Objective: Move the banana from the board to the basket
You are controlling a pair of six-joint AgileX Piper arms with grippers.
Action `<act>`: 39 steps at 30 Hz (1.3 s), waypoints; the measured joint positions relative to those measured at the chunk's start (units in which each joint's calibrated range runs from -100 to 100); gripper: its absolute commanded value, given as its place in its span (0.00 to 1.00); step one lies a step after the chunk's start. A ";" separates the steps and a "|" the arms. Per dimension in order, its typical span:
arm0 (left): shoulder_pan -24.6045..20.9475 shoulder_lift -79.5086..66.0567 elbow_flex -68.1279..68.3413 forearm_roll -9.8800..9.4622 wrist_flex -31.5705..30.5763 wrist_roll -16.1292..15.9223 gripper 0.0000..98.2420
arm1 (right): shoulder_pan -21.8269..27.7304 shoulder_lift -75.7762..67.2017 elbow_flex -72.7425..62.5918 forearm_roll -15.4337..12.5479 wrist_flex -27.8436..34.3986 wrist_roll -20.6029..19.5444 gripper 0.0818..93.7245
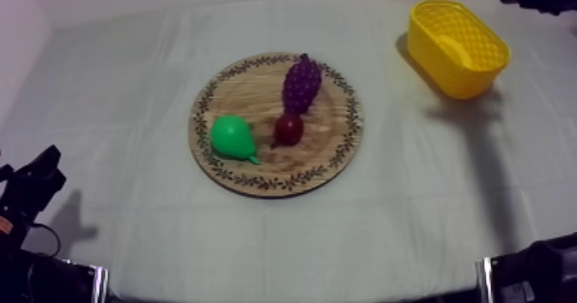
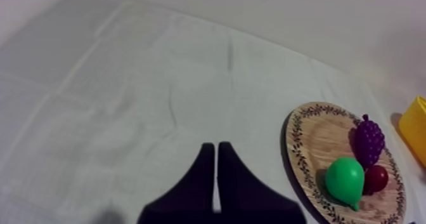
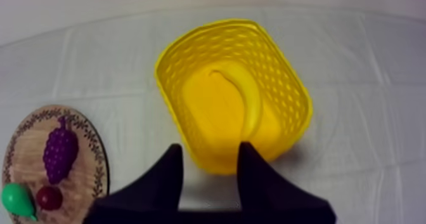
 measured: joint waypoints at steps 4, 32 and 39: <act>0.00 0.00 0.00 0.00 0.00 0.00 0.00 | -0.20 -9.93 7.90 0.21 -1.50 0.33 0.11; 0.00 0.00 0.00 0.00 0.00 -0.03 0.00 | -2.77 -60.86 68.99 0.69 -18.24 -0.42 0.00; 0.00 0.00 0.00 0.00 0.00 -0.03 0.00 | -1.99 -67.68 70.19 0.14 -16.76 -3.14 0.00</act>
